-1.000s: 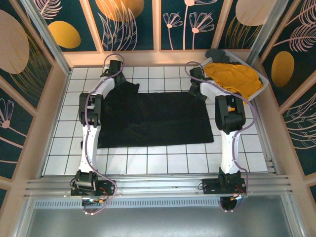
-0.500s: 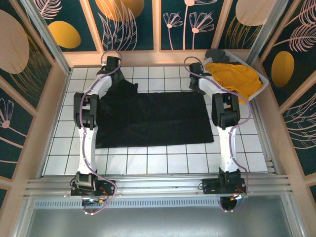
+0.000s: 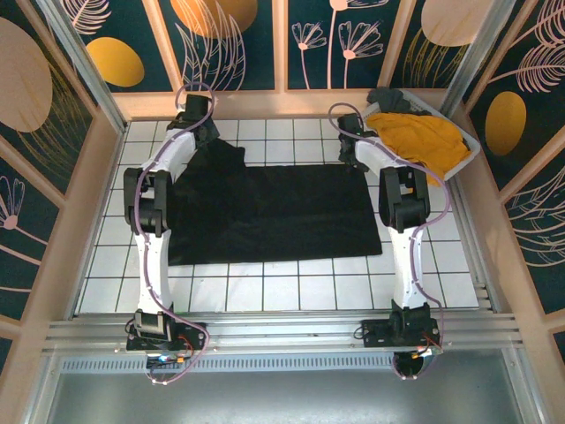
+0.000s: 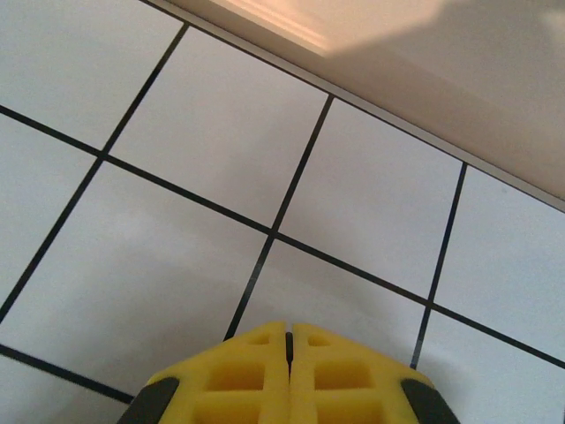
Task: Fold and stack the t-shirts
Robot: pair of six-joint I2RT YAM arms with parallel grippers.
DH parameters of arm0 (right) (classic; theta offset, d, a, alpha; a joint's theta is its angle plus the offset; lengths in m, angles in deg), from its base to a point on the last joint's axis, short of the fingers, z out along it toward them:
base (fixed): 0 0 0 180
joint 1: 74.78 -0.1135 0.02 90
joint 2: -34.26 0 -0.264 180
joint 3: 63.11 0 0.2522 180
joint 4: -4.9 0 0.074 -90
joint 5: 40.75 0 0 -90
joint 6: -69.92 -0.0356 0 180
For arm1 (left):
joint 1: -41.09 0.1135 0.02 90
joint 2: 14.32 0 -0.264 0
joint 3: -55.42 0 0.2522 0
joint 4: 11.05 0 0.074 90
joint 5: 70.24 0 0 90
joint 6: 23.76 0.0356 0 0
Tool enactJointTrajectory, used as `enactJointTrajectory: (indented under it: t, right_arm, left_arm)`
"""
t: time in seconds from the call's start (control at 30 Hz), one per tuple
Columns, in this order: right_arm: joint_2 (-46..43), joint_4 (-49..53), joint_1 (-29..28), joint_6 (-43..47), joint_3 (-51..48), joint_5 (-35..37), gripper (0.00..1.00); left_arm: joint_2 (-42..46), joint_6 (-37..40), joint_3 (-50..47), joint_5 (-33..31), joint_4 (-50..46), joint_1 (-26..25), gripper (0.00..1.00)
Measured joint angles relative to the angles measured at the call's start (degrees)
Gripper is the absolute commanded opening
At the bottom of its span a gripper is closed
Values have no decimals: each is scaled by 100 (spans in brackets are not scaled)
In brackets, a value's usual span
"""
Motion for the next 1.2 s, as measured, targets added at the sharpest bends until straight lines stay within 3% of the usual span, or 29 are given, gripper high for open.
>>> enactJointTrajectory:
  t: [0.27,0.43,0.7,1.0,1.2]
  right_arm:
    - [-426,-7,-129,33,-651,192,62]
    - [-876,-55,-468,50,-1117,304,62]
    - [-1062,-254,-776,46,-1445,188,61]
    - [-1062,-232,-813,55,-1547,-127,61]
    - [-741,-136,-857,260,-660,-374,61]
  left_arm:
    - [173,-125,-494,0,-319,0,0]
    - [315,-693,-1829,90,-35,-2,0]
    - [999,-1563,-3010,-212,389,52,0]
    - [1373,-1696,-3582,-177,621,1379,0]
    - [1102,-1191,-3128,-173,455,1709,0]
